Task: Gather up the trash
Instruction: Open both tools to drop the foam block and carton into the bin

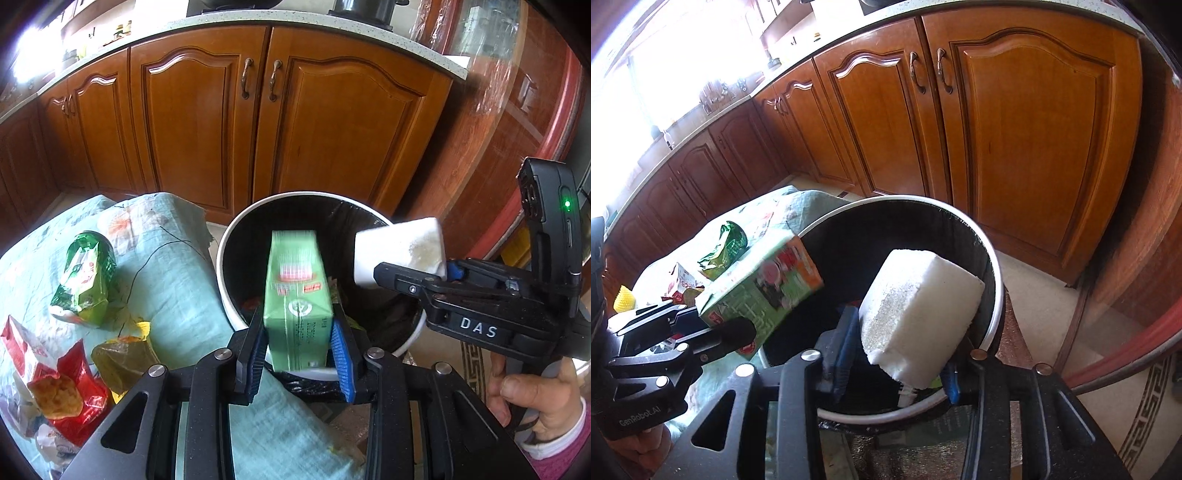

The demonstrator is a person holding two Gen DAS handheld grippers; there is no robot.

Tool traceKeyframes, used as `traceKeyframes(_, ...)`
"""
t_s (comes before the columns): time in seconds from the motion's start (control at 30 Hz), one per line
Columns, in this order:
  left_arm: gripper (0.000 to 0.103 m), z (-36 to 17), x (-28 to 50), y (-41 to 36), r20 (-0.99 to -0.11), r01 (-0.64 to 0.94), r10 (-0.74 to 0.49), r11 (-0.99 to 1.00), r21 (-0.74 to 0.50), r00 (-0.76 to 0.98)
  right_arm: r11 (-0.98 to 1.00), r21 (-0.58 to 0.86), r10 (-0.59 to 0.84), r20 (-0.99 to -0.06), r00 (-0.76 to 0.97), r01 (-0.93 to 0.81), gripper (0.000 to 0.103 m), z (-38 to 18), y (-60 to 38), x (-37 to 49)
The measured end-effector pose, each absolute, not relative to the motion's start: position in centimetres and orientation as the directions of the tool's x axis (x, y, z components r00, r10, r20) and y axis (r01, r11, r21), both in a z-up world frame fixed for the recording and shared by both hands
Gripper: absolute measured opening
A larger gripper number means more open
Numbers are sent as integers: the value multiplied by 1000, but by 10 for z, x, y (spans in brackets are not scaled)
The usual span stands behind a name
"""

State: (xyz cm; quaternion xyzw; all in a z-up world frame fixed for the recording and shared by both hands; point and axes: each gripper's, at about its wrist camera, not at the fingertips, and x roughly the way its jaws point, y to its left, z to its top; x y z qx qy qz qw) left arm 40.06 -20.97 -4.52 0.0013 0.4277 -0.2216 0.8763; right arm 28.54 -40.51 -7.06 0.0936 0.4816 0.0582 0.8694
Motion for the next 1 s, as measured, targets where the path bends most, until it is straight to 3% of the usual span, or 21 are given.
traceKeyframes(0.13, 45, -43, 399, -204, -738, 375, -392, 905, -201, 549, 973, 230, 192, -819, 540, 2, 61, -68, -411, 287)
traceKeyframes(0.3, 50, -40, 383, -190, -724, 358, -400, 907, -223, 562, 964, 265, 208, -798, 565, 20, 65, -65, -414, 277)
traceKeyframes(0.5, 58, -38, 344, -163, -684, 322, -395, 916, -239, 613, 946, 321, 234, -756, 611, 35, 79, -61, -400, 251)
traceKeyframes(1.0, 60, -46, 257, -67, -694, 181, -320, 946, -268, 645, 906, 423, 325, -698, 638, 0, 80, -64, -331, 198)
